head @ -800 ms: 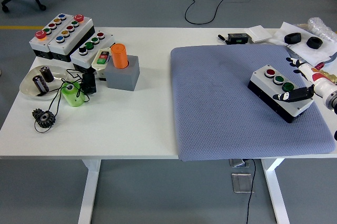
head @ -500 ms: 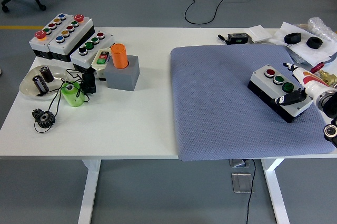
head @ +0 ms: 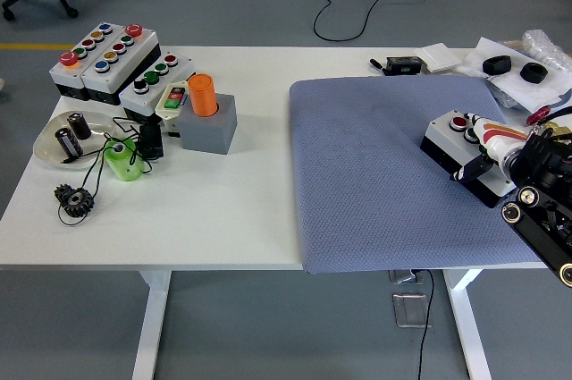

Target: Pick up the button,place it on the desk,press the button,press the button

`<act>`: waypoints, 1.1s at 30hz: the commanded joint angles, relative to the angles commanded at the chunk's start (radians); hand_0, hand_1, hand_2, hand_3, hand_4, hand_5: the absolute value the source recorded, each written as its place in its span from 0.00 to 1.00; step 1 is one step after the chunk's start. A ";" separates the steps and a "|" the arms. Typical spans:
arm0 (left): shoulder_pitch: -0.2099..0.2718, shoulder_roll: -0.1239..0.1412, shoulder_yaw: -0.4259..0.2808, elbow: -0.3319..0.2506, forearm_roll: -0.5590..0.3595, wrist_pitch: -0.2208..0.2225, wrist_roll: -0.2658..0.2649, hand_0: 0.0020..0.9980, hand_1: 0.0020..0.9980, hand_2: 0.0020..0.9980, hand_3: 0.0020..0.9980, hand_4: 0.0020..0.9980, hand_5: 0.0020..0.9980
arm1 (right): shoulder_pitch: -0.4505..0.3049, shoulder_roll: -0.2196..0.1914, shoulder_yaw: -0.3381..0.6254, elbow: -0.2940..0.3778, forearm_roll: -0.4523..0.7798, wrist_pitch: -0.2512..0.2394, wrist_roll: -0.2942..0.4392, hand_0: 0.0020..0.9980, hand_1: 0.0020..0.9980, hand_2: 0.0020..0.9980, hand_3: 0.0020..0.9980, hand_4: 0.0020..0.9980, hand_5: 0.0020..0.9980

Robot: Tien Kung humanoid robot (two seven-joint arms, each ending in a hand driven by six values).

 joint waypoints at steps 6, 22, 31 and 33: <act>-0.003 0.001 -0.005 0.001 0.000 0.003 -0.001 0.60 0.55 0.51 0.46 0.28 0.99 | 0.032 0.024 -0.037 -0.036 -0.070 -0.025 -0.042 0.73 0.60 0.59 0.82 0.93 0.09; -0.008 0.002 -0.013 0.001 0.002 0.005 -0.002 0.60 0.54 0.50 0.46 0.28 0.99 | 0.057 0.021 -0.076 -0.110 -0.096 0.016 -0.046 0.36 0.28 0.32 0.50 0.85 0.06; -0.010 0.002 -0.015 0.001 0.003 0.005 -0.002 0.60 0.54 0.50 0.46 0.28 0.99 | 0.059 0.000 -0.099 -0.097 -0.103 -0.068 -0.043 0.29 0.21 0.28 0.40 0.75 0.02; -0.010 0.002 -0.018 0.003 0.000 0.006 -0.003 0.60 0.54 0.50 0.46 0.28 0.99 | 0.060 -0.016 -0.116 -0.077 -0.107 -0.116 -0.037 0.29 0.21 0.28 0.40 0.75 0.02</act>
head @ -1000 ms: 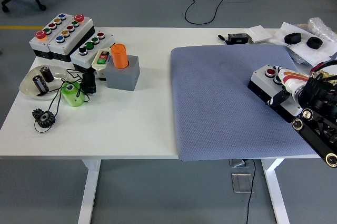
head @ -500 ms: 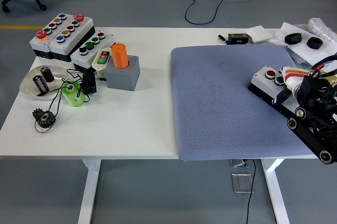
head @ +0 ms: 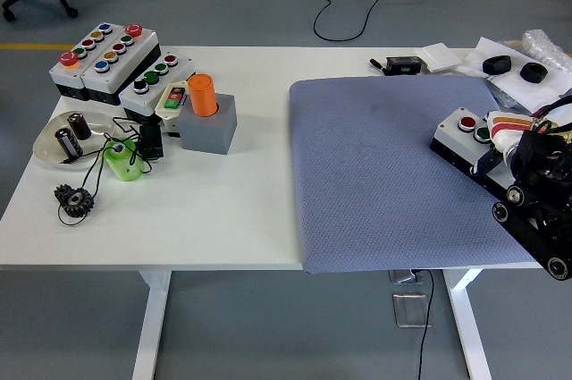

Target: Pick up the button,place it on the desk,press the button,press the button

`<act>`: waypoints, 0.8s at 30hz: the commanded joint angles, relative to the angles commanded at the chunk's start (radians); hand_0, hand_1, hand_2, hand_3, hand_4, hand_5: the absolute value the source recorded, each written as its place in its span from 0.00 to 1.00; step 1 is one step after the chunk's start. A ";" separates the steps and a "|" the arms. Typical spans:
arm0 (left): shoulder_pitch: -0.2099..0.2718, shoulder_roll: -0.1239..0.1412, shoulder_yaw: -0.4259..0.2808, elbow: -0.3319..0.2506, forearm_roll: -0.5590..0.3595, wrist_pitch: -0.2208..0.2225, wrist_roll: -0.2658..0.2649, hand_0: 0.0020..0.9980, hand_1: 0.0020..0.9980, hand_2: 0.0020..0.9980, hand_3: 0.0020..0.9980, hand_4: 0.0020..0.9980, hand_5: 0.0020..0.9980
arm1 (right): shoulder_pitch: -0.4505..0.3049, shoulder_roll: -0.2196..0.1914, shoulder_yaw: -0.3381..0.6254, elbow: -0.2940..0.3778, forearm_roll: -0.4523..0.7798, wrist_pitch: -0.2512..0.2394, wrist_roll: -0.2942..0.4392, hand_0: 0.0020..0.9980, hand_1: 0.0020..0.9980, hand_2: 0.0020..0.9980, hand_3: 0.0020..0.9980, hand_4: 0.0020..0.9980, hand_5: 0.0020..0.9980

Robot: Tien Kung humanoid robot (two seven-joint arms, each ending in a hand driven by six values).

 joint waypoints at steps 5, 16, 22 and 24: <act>-0.001 -0.002 0.003 0.003 -0.002 0.001 0.001 0.60 0.54 0.50 0.46 0.28 0.99 | 0.001 -0.027 -0.041 0.046 0.045 -0.060 0.068 0.12 0.12 0.24 0.34 0.69 0.04; -0.004 -0.002 -0.003 0.003 -0.002 0.001 0.000 0.60 0.54 0.50 0.45 0.28 0.99 | 0.034 -0.147 -0.169 0.226 0.136 -0.019 0.395 0.12 0.11 0.24 0.31 0.60 0.06; -0.004 -0.001 0.000 0.004 -0.002 0.002 0.002 0.60 0.54 0.50 0.45 0.28 0.99 | 0.070 -0.207 -0.257 0.297 0.099 0.085 0.558 0.12 0.11 0.24 0.30 0.59 0.08; -0.004 -0.001 0.002 0.004 -0.003 0.002 0.002 0.60 0.54 0.50 0.45 0.28 0.99 | 0.078 -0.212 -0.272 0.304 0.092 0.099 0.573 0.12 0.11 0.24 0.30 0.59 0.08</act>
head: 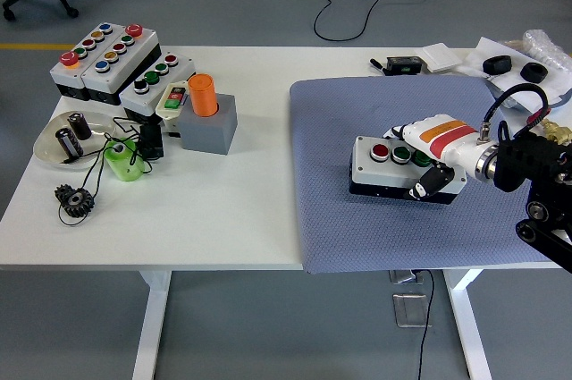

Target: Pick up the button,place it on the desk,press the button,press the button

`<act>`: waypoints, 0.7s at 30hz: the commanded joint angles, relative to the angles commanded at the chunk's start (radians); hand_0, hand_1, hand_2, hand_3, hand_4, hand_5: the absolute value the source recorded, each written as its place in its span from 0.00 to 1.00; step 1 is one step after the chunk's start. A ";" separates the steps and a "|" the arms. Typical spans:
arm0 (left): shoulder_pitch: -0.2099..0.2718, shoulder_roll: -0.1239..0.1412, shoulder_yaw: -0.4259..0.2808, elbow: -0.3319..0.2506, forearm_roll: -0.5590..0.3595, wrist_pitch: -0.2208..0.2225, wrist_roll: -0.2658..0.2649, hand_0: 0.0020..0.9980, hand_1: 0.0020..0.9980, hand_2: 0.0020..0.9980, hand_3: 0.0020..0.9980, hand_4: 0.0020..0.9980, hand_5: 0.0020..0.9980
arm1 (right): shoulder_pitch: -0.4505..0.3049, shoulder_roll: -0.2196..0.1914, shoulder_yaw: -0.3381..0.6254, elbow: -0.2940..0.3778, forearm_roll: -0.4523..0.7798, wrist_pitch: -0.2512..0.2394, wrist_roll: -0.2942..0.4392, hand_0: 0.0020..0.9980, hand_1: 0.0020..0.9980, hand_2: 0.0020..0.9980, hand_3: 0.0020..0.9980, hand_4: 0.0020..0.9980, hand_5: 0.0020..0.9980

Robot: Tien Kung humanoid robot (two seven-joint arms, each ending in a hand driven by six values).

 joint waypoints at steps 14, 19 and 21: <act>0.006 -0.001 0.006 0.000 -0.003 0.000 0.001 0.60 0.54 0.50 0.46 0.28 0.98 | 0.012 -0.007 -0.050 -0.017 -0.062 -0.007 0.077 0.14 0.13 0.26 0.34 0.59 0.11; 0.007 -0.001 0.010 -0.001 -0.003 0.000 0.001 0.60 0.54 0.50 0.46 0.28 0.98 | 0.003 -0.005 -0.034 -0.025 -0.091 0.014 0.063 0.15 0.14 0.25 0.36 0.73 0.23; 0.008 -0.001 0.010 -0.001 -0.002 -0.001 0.001 0.60 0.54 0.50 0.46 0.28 0.98 | 0.001 -0.006 -0.029 -0.024 -0.108 0.033 0.058 0.15 0.14 0.25 0.36 0.73 0.23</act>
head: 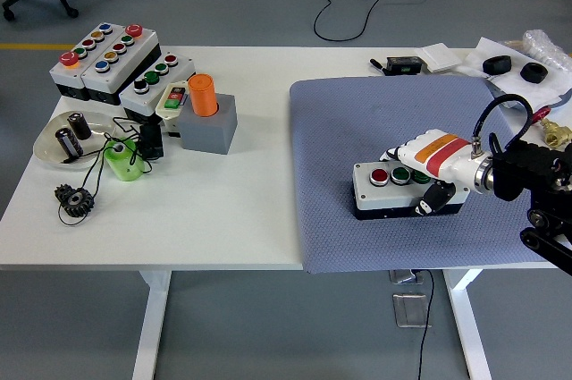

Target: Pick up the button,place it on the desk,press the button,press the button

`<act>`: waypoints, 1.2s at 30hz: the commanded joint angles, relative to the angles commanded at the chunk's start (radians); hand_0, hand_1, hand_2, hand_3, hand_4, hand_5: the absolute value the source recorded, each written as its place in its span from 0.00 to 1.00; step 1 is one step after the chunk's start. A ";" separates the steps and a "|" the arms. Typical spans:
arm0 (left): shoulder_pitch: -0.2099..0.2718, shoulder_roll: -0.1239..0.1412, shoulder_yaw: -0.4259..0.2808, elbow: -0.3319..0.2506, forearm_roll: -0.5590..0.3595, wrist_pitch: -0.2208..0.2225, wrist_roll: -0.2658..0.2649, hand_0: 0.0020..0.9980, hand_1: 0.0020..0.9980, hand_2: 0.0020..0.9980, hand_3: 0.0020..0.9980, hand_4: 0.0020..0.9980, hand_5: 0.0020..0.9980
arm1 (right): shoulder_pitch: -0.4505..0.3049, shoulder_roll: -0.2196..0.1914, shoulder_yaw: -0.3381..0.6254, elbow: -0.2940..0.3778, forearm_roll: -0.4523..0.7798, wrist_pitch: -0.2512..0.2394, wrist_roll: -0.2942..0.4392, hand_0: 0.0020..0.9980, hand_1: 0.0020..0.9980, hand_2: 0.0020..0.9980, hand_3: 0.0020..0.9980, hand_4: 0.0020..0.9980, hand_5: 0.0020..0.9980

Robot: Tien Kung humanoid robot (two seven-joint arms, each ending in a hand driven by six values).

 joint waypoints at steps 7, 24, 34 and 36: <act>-0.001 0.000 -0.005 0.000 0.002 0.000 -0.001 0.60 0.54 0.50 0.46 0.28 0.98 | -0.002 -0.004 0.006 0.001 -0.030 0.021 0.006 0.22 0.18 0.28 0.44 0.82 0.32; -0.006 0.002 -0.013 0.000 0.007 0.000 -0.002 0.60 0.54 0.50 0.46 0.28 0.98 | -0.004 -0.012 0.028 0.005 -0.072 0.021 0.020 0.85 0.75 0.79 0.91 0.88 0.33; -0.008 0.003 -0.016 0.000 0.007 0.000 -0.003 0.60 0.54 0.50 0.46 0.28 0.98 | -0.016 -0.044 0.047 0.038 -0.074 0.032 0.019 0.91 0.85 0.96 1.00 0.91 0.29; -0.008 0.003 -0.015 0.000 0.007 0.000 -0.002 0.60 0.54 0.50 0.46 0.28 0.98 | -0.020 -0.051 0.050 0.047 -0.069 0.044 0.014 0.91 0.85 0.96 1.00 0.91 0.29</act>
